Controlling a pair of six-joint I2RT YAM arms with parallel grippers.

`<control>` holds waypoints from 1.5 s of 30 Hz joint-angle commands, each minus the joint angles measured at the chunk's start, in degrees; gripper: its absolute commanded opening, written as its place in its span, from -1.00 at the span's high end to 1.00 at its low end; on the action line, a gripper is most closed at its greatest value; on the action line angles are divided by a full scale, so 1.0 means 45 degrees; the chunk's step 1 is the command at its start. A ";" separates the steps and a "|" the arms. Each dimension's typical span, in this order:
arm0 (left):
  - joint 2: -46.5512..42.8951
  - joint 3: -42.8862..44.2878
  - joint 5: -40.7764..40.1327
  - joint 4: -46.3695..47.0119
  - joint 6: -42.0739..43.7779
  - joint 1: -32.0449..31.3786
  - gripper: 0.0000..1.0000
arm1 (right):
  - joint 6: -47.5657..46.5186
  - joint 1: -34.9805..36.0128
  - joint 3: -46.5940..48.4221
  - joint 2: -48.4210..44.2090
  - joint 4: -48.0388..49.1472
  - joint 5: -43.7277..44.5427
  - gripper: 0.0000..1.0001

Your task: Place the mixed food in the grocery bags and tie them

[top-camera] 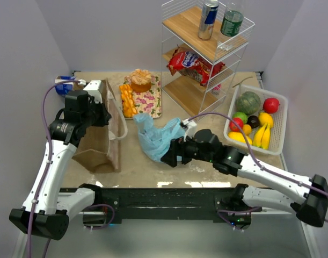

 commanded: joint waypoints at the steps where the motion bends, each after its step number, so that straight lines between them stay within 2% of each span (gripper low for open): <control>1: -0.0100 0.1413 0.1078 0.0868 -0.0826 0.0162 1.00 | 0.0494 0.1602 0.0687 0.1782 0.2532 0.1045 -0.72; 6: -0.0216 0.1220 0.2151 0.0907 -0.1315 0.0162 1.00 | 0.0922 0.2053 0.0942 0.4222 0.2907 0.1183 -0.75; 11: -0.0645 0.0771 0.2211 0.0400 -0.1354 0.0162 1.00 | 0.1081 0.1956 0.1272 0.5749 0.3376 0.1981 -0.78; 15: -0.1075 0.0070 0.2718 0.0203 -0.1432 0.0162 1.00 | 0.1119 0.1218 0.1937 0.6980 0.3004 0.2684 -0.78; 16: -0.1212 -0.0648 0.2951 0.0629 -0.1568 0.0142 1.00 | 0.1100 0.0962 0.1996 0.7272 0.2695 0.2744 -0.75; 19: -0.1778 -0.2541 0.4436 0.2266 -0.2660 -0.0207 1.00 | 0.1003 -0.0151 0.1977 0.7373 0.2789 0.2745 -0.72; 22: -0.2247 -0.3737 0.3932 0.3557 -0.3794 -0.1378 1.00 | 0.0340 -0.0816 0.2326 0.7100 0.2266 0.3095 -0.73; 26: -0.2326 -0.4249 0.3735 0.4772 -0.4790 -0.2219 1.00 | -0.0539 -0.1286 0.2718 0.6029 0.1385 0.3077 -0.78; 29: -0.2307 -0.4172 0.3735 0.5242 -0.4832 -0.2260 1.00 | -0.0735 -0.1423 0.2856 0.5208 0.0526 0.2845 -0.83; 32: -0.2132 -0.3509 0.3600 0.5146 -0.4094 -0.2260 0.41 | -0.0620 -0.1442 0.3109 0.3938 -0.0002 0.2045 -0.88; 33: -0.2034 -0.3217 0.3424 0.4681 -0.3818 -0.2260 0.04 | -0.0600 -0.1404 0.3187 0.3336 -0.0023 0.1771 -0.89; 36: -0.1702 -0.1831 0.2138 0.3413 -0.2552 -0.2260 -0.51 | -0.0384 -0.1249 0.3499 0.2687 0.0016 0.1242 -0.95; 42: -0.1877 0.0824 -0.1805 0.1888 -0.0477 -0.2241 -0.85 | -0.0619 0.0664 0.5841 0.3250 -0.1330 0.2586 -0.93; 45: -0.1624 0.1588 -0.4423 0.0446 -0.0144 -0.2241 -0.91 | -0.0443 0.1310 0.6741 0.3914 -0.1585 0.3329 -0.91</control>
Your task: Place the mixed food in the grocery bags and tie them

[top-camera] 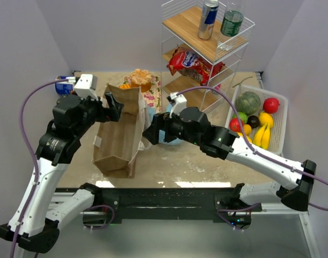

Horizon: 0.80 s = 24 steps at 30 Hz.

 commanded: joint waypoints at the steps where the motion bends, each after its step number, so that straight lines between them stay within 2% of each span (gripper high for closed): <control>1: 0.0125 0.1255 -0.4382 -0.2207 0.1318 -0.0016 -0.92 | -0.0021 0.0767 0.1393 0.0787 -0.0837 0.1261 -0.89; 2: 0.0300 0.1295 -0.5336 -0.2598 0.1338 -0.0016 -0.93 | -0.0020 0.0884 0.1532 0.1194 -0.0896 0.1418 -0.88; 5: 0.0496 0.1179 -0.5892 -0.3830 0.1125 0.0081 -0.97 | -0.0059 0.1041 0.2059 0.1937 -0.1286 0.2062 -0.86; 7: 0.0459 0.0692 -0.5640 -0.4183 0.1026 0.0160 -0.98 | -0.0098 0.1061 0.2158 0.2252 -0.1326 0.2297 -0.86; 11: 0.0107 -0.0500 -0.4062 -0.3638 0.0831 0.0277 -0.98 | -0.0215 0.1061 0.2139 0.2838 -0.1327 0.2943 -0.85; 13: -0.0127 -0.1086 -0.3531 -0.3112 0.0752 0.0297 -0.92 | -0.0254 0.1061 0.2061 0.3092 -0.1170 0.2943 -0.77; 14: -0.0205 -0.1300 -0.3084 -0.2897 0.0733 0.0297 -0.83 | -0.0371 0.1061 0.2003 0.3170 -0.1112 0.3001 -0.69; 15: -0.0226 -0.1631 -0.2944 -0.2566 0.0732 0.0297 -0.56 | -0.0411 0.1041 0.1963 0.3268 -0.1015 0.3040 -0.51; 16: -0.0303 -0.1770 -0.2846 -0.2427 0.0713 0.0297 -0.39 | -0.0469 0.1041 0.1905 0.3308 -0.0975 0.3021 -0.37; 17: -0.0284 -0.1907 -0.2671 -0.2310 0.0713 0.0297 0.01 | -0.0644 0.1061 0.1904 0.3327 -0.0955 0.3041 -0.21; 18: -0.0323 -0.1947 -0.2592 -0.2115 0.0713 0.0297 0.20 | -0.0761 0.1061 0.1943 0.3289 -0.0994 0.3137 0.15; 19: -0.0323 -0.1966 -0.2572 -0.1997 0.0713 0.0297 0.38 | -0.0878 0.1041 0.1982 0.3230 -0.1130 0.3351 0.41; 20: -0.0343 -0.2005 -0.2437 -0.1725 0.0868 0.0297 0.71 | -0.1073 0.1041 0.2040 0.3172 -0.1305 0.3566 0.62; 21: -0.0401 -0.2025 -0.2358 -0.1568 0.0985 0.0297 0.81 | -0.1172 0.1041 0.2157 0.3055 -0.1713 0.4148 0.92; 22: -0.0440 -0.2045 -0.2260 -0.1450 0.1102 0.0297 0.93 | -0.1308 0.1022 0.2216 0.2803 -0.1930 0.4425 1.00; 23: -0.0441 -0.2064 -0.2105 -0.1217 0.1278 0.0297 1.00 | -0.1541 0.0964 0.2236 0.2626 -0.2164 0.4698 1.00; 24: -0.0402 -0.2084 -0.2065 -0.1099 0.1357 0.0297 1.00 | -0.1679 0.0905 0.2275 0.2450 -0.2611 0.4952 1.00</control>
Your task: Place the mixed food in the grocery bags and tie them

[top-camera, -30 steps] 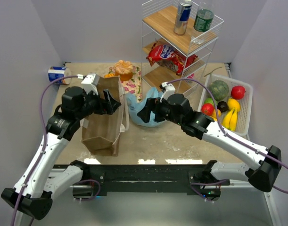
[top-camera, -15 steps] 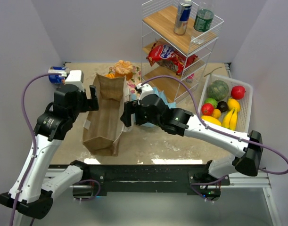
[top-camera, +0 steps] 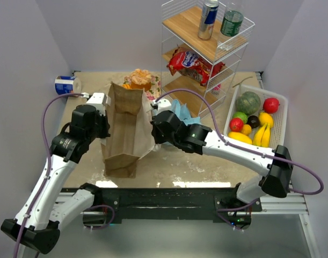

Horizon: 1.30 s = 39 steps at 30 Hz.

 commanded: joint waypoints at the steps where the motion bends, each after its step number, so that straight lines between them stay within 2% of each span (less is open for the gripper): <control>1: -0.0135 -0.0034 0.0636 0.1520 0.0609 0.0088 1.00 | -0.0913 -0.0188 0.0643 -0.1309 -0.1254 0.2000 1.00; 6: 0.0334 -0.0210 0.0304 0.2066 0.0805 0.0088 1.00 | -0.1245 -0.1339 0.0295 -0.2346 -0.3109 0.2940 1.00; 8: 0.0666 -0.0365 0.0790 0.2630 0.0863 0.0088 1.00 | -0.1382 -0.1828 -0.0019 -0.2910 -0.3229 0.2766 1.00; 10: 0.0919 -0.0502 0.1724 0.3178 0.1135 0.0088 1.00 | -0.1693 -0.1927 -0.0313 -0.3167 -0.3171 0.2493 0.89; 11: 0.1017 -0.0619 0.1904 0.3626 0.1234 0.0088 1.00 | -0.1791 -0.1927 -0.0333 -0.3342 -0.3248 0.2221 0.62; 13: 0.1310 -0.0659 0.2177 0.3863 0.1468 0.0068 1.00 | -0.2180 -0.1927 -0.0080 -0.3441 -0.3501 0.1752 0.21; 14: 0.1389 -0.0717 0.2199 0.4039 0.1566 0.0068 1.00 | -0.2299 -0.1927 0.0095 -0.3480 -0.3599 0.1305 -0.11; 17: 0.1565 -0.1028 0.2491 0.4487 0.1762 0.0088 1.00 | -0.2942 -0.1927 0.1090 -0.3656 -0.4029 0.0582 -0.56; 18: 0.1565 -0.1146 0.2647 0.4644 0.1801 0.0088 1.00 | -0.3177 -0.1927 0.1731 -0.3695 -0.4069 0.0307 -0.62; 23: 0.1390 -0.1889 0.3332 0.5581 0.1801 0.0088 1.00 | -0.4641 -0.1927 0.4233 -0.2800 -0.4613 0.0030 -0.78; 28: 0.1214 -0.2629 0.3468 0.6382 0.2579 0.0088 1.00 | -0.6105 -0.2102 0.8391 0.0474 -0.5980 0.2873 -0.80; 30: 0.1272 -0.2768 0.3565 0.6735 0.2699 0.0088 1.00 | -0.6692 -0.2239 0.9776 0.1398 -0.6179 0.3329 -0.81; 34: 0.1273 -0.3294 0.4015 0.7184 0.2836 0.0088 1.00 | -0.8233 -0.3038 1.1090 0.2981 -0.5769 0.3798 -0.82; 36: 0.1175 -0.3529 0.3977 0.7555 0.2797 0.0088 1.00 | -0.8801 -0.3157 1.1559 0.3646 -0.5457 0.4638 -0.84; 39: 0.1077 -0.3803 0.3918 0.7770 0.2817 0.0088 1.00 | -1.0187 -0.3236 1.1368 0.3921 -0.4385 0.5303 -0.89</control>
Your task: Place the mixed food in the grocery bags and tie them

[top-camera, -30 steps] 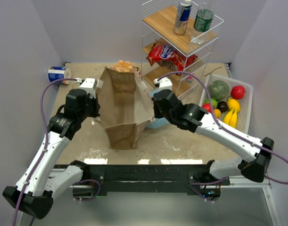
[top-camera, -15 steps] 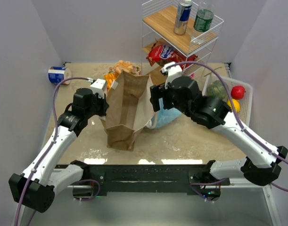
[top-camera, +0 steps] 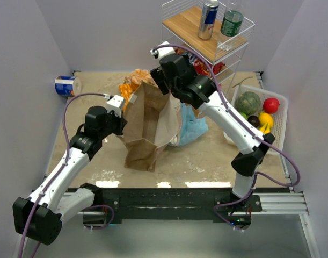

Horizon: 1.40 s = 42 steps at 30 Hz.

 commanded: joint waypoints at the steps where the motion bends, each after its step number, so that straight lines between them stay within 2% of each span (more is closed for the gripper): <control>1: -0.0205 -0.0583 0.0333 0.1179 0.0228 0.0054 1.00 | -0.2868 -0.0142 0.0390 -0.0017 0.1159 0.1651 -0.90; 5: -0.0069 -0.0780 0.0509 0.1143 0.0130 0.0054 1.00 | -0.4512 -0.0161 -0.0778 -0.0193 0.2738 0.1593 -0.97; 8: 0.0010 -0.0819 0.0431 0.1102 0.0111 0.0054 1.00 | -0.5333 -0.0395 -0.1134 -0.0038 0.3114 0.1633 -0.97; 20: -0.0205 -0.1033 0.0704 0.1141 -0.0007 0.0054 1.00 | -0.6331 -0.1684 -0.0082 0.1466 0.2921 0.1438 -0.97; 26: -0.0322 -0.1034 0.0666 0.1122 -0.0026 0.0054 1.00 | -0.6546 -0.2095 -0.0412 0.1896 0.3075 0.2099 -0.94; 29: -0.0284 -0.1072 0.0704 0.1141 -0.0026 0.0054 1.00 | -0.6624 -0.2095 -0.0568 0.1838 0.3154 0.2219 -0.58; 32: -0.0284 -0.1073 0.0743 0.1200 -0.0045 0.0054 1.00 | -0.6488 -0.1920 -0.0607 0.1624 0.3096 0.2219 0.06; 33: -0.0303 -0.1073 0.0743 0.1200 -0.0007 0.0054 1.00 | -0.6430 -0.1842 -0.0627 0.1449 0.3096 0.2006 0.39; 35: -0.0303 -0.1073 0.0743 0.1200 -0.0026 0.0054 1.00 | -0.5731 -0.1686 -0.0491 0.1195 0.2784 0.1247 0.61; 36: -0.0303 -0.1073 0.0724 0.1200 -0.0007 0.0073 1.00 | -0.5494 -0.1607 -0.0471 0.0923 0.2686 0.0585 0.80; 38: -0.0303 -0.1073 0.0705 0.1200 -0.0007 0.0054 1.00 | -0.4987 -0.1413 -0.0432 0.0707 0.2530 0.0189 0.99; 42: -0.0303 -0.1073 0.0724 0.1219 -0.0026 0.0054 1.00 | -0.4477 -0.1216 -0.0296 0.0335 0.2354 -0.0222 1.00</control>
